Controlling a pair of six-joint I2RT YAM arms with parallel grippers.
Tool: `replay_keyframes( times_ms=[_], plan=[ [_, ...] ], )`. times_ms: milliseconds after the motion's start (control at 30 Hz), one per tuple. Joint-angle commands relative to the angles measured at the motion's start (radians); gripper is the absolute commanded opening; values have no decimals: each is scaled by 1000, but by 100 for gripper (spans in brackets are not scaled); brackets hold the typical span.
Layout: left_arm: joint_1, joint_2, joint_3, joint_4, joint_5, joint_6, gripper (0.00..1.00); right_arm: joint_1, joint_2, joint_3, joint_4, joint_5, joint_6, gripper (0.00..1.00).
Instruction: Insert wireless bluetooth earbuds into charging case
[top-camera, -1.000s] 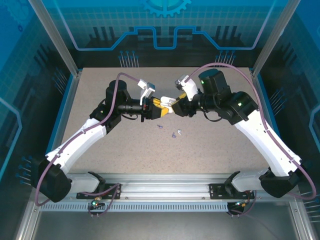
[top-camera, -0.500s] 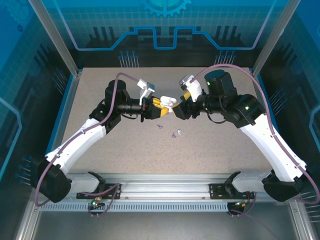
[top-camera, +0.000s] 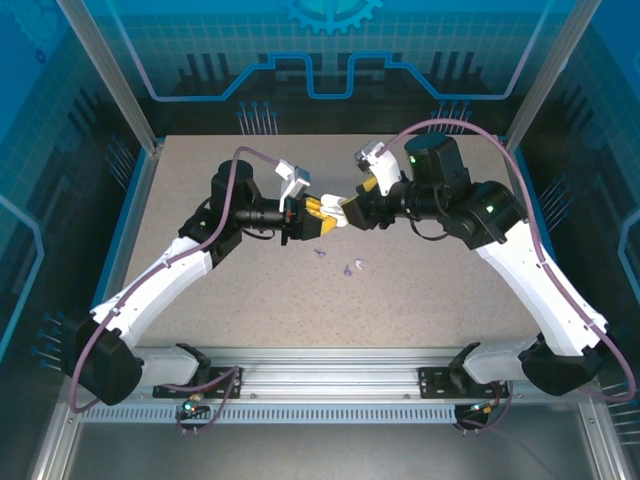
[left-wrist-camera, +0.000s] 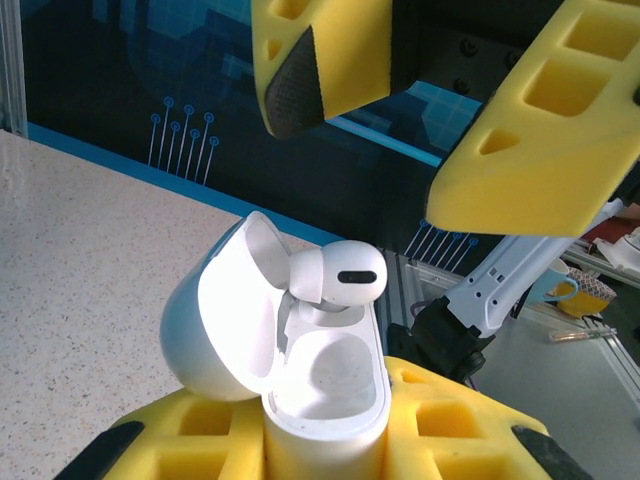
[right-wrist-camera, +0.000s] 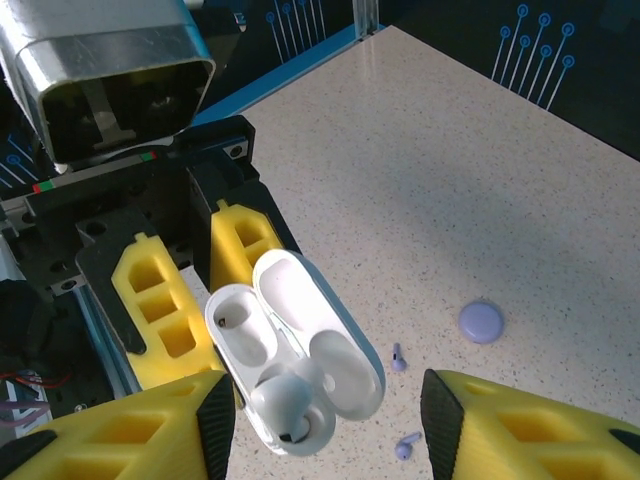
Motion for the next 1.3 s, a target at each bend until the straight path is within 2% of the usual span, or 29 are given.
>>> replay_keyframes(
  times_ms=[0, 200, 500, 700, 967, 1267],
  plan=[
    [-1, 1, 20, -18, -1, 34, 3, 29, 31, 47, -19, 19, 4, 55],
    [-1, 2, 25, -21, -24, 34, 2, 41, 67, 56, -73, 82, -6, 57],
    [0, -5, 24, -12, -45, 34, 2, 30, 31, 5, -93, 141, -6, 57],
    [0, -6, 21, -2, -45, 25, 2, 13, 0, -25, -77, 93, -6, 57],
    [0, -20, 15, -2, -50, 27, 2, 0, -11, -43, -72, 52, -6, 39],
    [1, -22, 8, -14, -69, 40, 2, -2, -28, -40, -49, -11, -1, 42]
  ],
)
